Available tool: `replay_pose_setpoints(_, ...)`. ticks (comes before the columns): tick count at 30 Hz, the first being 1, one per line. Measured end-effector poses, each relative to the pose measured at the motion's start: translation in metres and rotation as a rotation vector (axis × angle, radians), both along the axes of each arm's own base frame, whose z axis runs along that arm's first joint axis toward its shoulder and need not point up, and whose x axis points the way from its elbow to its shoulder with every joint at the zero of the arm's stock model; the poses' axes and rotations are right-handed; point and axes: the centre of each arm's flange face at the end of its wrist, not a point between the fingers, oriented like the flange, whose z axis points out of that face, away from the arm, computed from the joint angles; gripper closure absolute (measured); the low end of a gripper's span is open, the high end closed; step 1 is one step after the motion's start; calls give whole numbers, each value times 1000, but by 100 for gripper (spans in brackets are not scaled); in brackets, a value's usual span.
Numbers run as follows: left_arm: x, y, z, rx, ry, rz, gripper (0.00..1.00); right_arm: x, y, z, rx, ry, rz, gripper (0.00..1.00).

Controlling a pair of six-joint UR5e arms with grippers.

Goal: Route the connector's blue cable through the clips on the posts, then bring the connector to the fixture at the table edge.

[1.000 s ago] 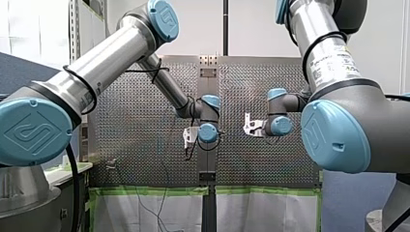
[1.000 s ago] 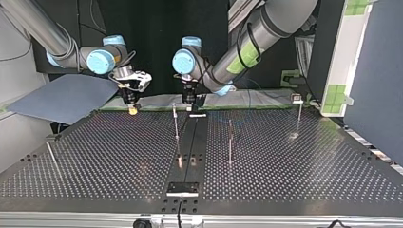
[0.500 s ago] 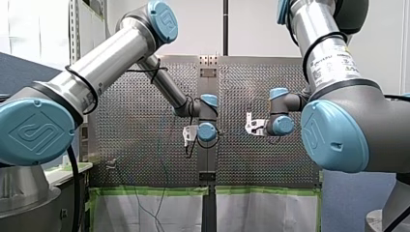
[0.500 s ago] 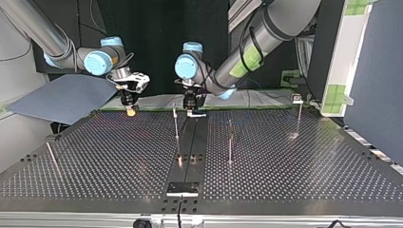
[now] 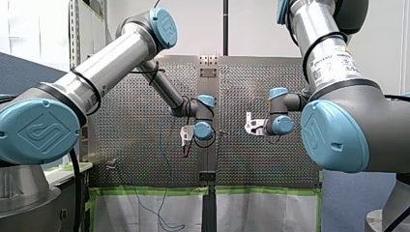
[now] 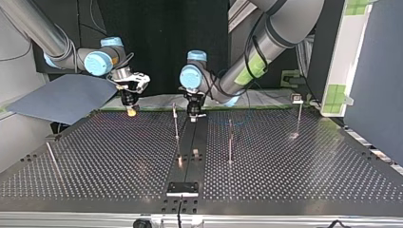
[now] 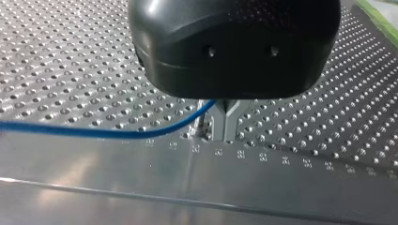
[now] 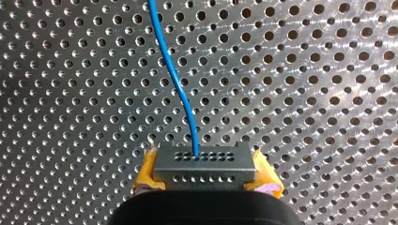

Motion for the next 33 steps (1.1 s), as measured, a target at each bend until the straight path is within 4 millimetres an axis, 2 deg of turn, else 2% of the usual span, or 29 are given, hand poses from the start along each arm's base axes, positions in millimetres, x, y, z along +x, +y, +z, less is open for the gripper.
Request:
replay_pose_setpoints(13,11,1,5,-7,-1,-13,100,-2,-5,2,-10,-10,-10,100)
replay_pose_setpoints(21,21,-4,-11,27,35,-16,100,-4,-13,7,-20,-24,-23,100)
replay_pose_setpoints(33,32,-9,1,23,18,-4,100,-5,-36,-2,-10,-27,-31,100)
